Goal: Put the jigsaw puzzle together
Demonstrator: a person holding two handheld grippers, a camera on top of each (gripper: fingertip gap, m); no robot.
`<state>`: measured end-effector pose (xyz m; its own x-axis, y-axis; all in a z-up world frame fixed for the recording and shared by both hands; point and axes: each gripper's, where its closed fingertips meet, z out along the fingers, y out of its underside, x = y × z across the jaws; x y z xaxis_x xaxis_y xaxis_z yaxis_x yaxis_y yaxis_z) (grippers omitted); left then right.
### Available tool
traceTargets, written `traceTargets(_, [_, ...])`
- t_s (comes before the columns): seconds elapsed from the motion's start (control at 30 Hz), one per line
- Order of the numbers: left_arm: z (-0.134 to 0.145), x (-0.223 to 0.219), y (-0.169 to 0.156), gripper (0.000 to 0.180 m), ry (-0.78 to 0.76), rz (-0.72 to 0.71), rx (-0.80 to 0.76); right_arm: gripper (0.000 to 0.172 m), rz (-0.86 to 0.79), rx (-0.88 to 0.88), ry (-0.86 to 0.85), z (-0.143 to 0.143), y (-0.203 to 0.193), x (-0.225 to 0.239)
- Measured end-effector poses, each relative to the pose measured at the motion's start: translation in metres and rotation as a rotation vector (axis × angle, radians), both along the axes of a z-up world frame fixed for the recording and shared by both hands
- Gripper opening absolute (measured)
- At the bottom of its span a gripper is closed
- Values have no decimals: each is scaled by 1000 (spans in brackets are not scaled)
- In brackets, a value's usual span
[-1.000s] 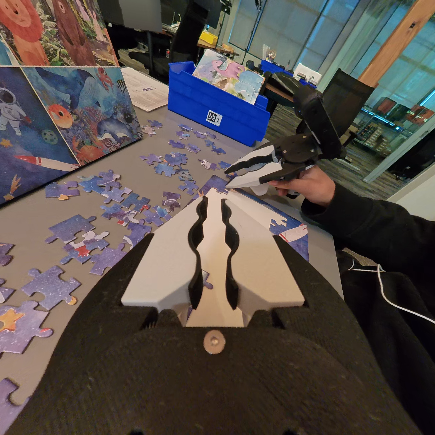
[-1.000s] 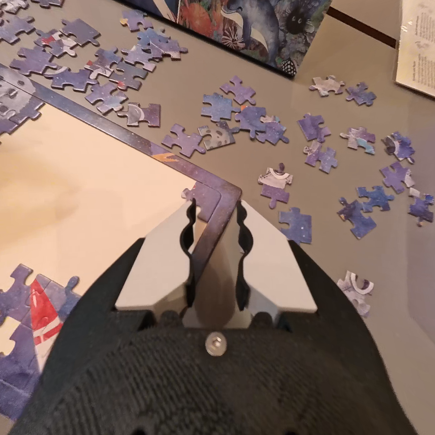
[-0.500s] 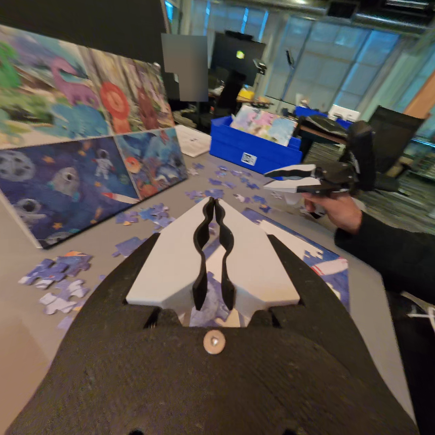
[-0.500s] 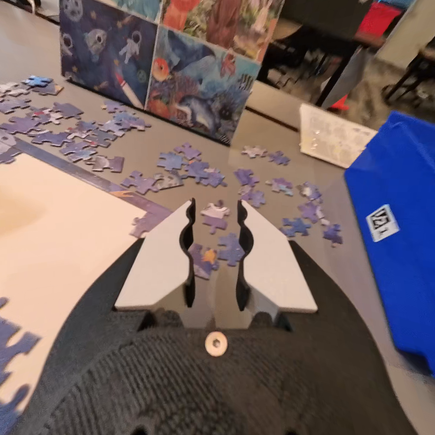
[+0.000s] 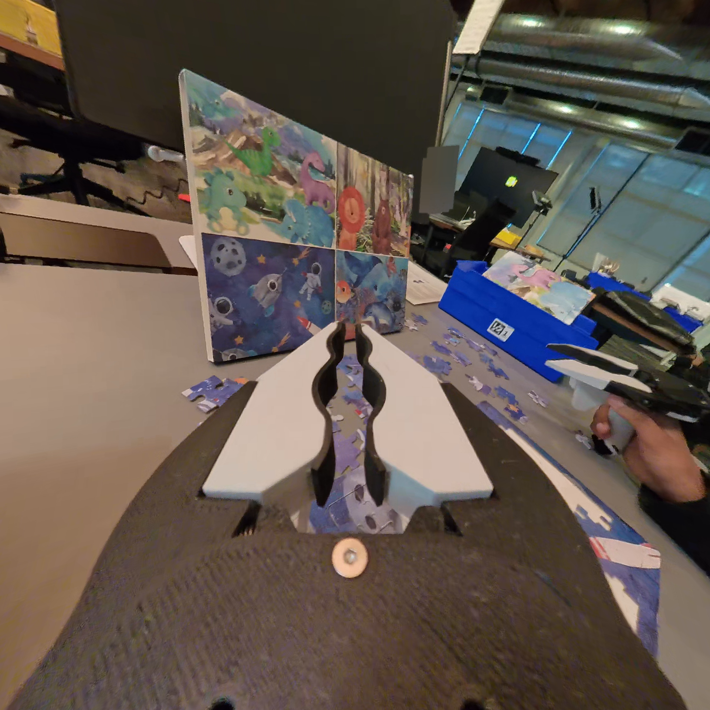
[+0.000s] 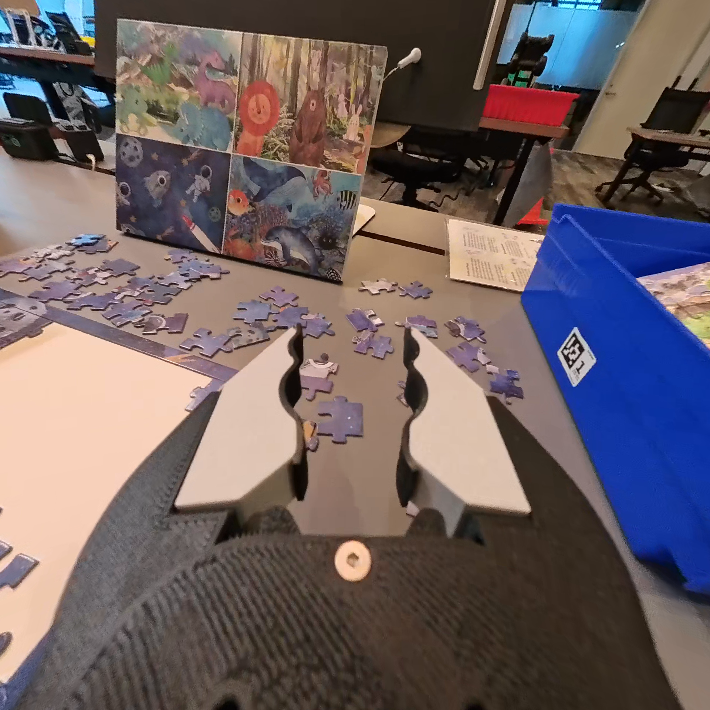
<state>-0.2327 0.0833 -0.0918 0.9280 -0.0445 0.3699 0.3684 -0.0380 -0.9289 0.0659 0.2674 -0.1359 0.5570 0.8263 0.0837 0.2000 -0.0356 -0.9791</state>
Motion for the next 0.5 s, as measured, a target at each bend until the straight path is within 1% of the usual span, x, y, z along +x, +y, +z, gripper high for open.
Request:
traceTargets(0.07, [-1, 5, 1, 5, 27, -15, -7, 53, -3, -19, -9, -3, 2, -1])
traceTargets(0.2, [2, 26, 5, 8, -24, -135, 13, 56, -13, -38, -14, -5, 5, 0])
traceTargets(0.37, [2, 26, 3, 8, 22, -118, 4, 52, -37, -52, 36, 0, 8, 6])
traceTargets(0.5, [1, 31, 5, 9, 35, -132, -6, 50, -45, -78, 74, 2, 10, 10])
